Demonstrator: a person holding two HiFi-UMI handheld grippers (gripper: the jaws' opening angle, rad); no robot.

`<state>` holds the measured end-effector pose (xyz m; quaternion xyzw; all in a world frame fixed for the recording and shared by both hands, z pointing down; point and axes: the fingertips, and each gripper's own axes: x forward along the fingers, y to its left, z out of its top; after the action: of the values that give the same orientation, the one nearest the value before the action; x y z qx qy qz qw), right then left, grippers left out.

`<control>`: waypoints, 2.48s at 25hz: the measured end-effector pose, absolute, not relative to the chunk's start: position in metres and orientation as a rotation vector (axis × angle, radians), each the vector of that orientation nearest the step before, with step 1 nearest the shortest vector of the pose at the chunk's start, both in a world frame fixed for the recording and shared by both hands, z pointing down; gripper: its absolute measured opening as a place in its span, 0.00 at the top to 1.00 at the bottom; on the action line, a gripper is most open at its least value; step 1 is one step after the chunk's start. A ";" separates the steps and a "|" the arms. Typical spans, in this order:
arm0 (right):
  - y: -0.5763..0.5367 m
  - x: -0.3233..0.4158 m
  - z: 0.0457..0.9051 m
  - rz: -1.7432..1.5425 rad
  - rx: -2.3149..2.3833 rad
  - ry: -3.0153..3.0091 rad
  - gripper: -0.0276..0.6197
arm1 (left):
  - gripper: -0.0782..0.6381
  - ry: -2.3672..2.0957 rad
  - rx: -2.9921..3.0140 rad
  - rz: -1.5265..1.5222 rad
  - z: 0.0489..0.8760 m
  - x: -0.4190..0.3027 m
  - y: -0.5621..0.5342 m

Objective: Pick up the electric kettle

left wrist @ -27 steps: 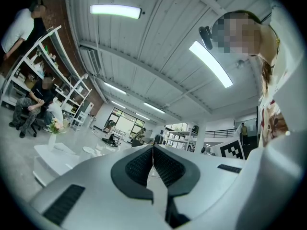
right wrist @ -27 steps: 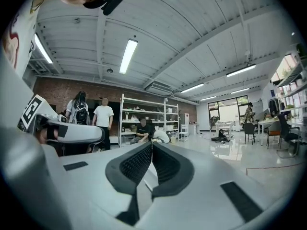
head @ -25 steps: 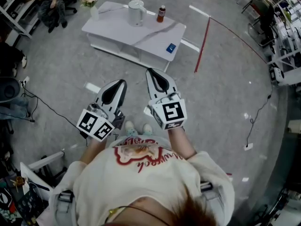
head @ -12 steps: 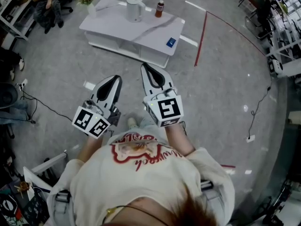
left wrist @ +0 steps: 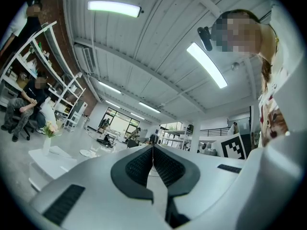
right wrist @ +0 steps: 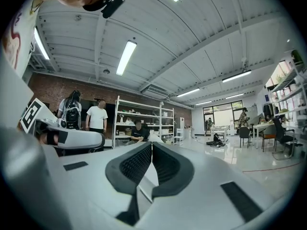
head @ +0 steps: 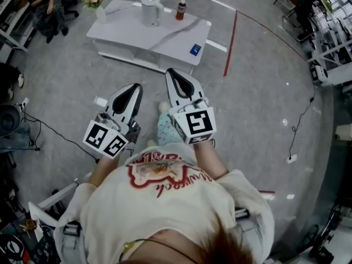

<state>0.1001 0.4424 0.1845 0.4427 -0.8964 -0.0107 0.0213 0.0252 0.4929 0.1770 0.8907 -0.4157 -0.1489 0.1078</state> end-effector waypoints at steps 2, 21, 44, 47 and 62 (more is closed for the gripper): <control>0.430 0.097 0.184 -0.041 1.369 -2.779 0.93 | 0.87 -1.231 2.613 -0.443 0.179 0.023 0.482; 0.209 0.087 0.185 -0.044 1.278 -2.821 0.93 | 0.87 -1.318 2.563 -0.480 0.175 0.015 0.262; 0.051 0.100 0.194 0.041 1.183 -2.807 0.93 | 0.87 -1.389 2.504 -0.483 0.169 0.028 0.102; 0.046 0.100 0.197 0.049 1.191 -2.809 0.93 | 0.87 -1.394 2.503 -0.478 0.171 0.027 0.098; 0.025 0.089 0.200 0.041 1.177 -2.833 0.93 | 0.87 -1.392 2.488 -0.492 0.175 0.017 0.075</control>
<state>0.0892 0.0252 0.2001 0.3835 -0.9227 0.0132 0.0369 0.0170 0.0748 0.1749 0.8534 -0.4774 -0.1687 0.1238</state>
